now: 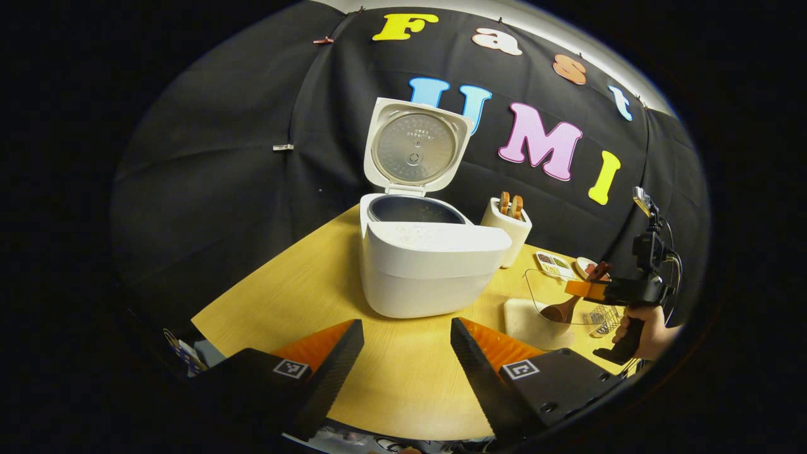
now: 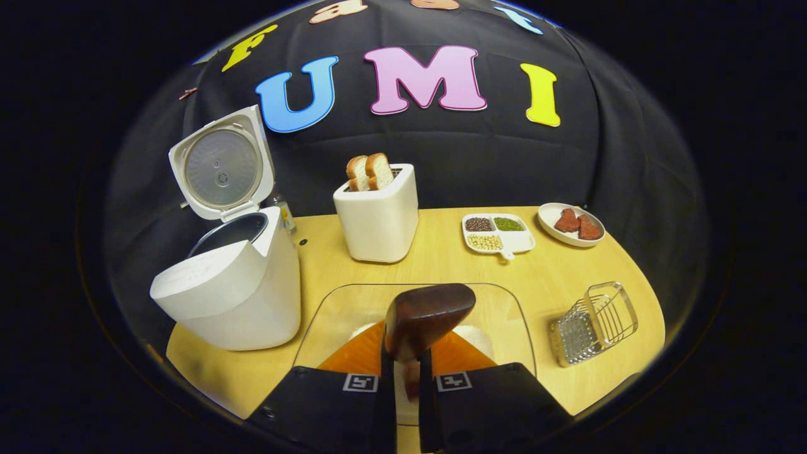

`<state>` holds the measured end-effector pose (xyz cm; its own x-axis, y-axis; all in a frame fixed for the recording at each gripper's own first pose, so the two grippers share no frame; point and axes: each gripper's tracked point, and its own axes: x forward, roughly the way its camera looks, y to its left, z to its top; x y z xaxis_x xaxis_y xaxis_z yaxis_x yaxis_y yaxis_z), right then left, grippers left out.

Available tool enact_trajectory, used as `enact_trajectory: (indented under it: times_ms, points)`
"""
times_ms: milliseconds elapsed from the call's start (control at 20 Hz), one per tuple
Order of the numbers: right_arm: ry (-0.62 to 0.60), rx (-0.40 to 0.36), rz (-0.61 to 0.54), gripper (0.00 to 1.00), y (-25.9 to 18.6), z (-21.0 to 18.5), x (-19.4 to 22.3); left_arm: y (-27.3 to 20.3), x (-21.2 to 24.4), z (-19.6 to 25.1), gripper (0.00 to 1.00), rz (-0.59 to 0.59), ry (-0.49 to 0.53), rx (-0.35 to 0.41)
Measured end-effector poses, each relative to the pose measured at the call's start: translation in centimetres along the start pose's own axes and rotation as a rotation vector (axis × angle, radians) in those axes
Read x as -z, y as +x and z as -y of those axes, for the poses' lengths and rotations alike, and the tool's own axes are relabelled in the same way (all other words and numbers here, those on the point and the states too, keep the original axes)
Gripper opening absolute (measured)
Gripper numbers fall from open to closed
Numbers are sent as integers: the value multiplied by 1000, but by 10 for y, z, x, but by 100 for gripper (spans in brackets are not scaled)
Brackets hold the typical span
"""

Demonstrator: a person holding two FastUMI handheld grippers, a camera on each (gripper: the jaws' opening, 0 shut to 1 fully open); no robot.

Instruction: Close the left gripper, press the button to open the rice cooker; take a wooden spoon from the chopstick holder with the right hand, scoop a spoonful of rice and pour it into the rice cooker, then put the wooden spoon back into the chopstick holder.

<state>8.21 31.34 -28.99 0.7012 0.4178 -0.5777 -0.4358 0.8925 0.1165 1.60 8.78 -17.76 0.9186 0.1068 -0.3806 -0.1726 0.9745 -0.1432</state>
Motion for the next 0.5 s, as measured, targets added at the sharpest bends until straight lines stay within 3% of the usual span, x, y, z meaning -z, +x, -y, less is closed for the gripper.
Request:
enact_trajectory:
  times_ms: [250, 500]
  points:
    - [172, -26, -66, 18, 8, -14, 2, 1, 1, -6, 96, -11, -18, -7]
    - [415, -38, -132, 19, 12, -1, 1, 6, -1, -6, 96, -12, -17, 1]
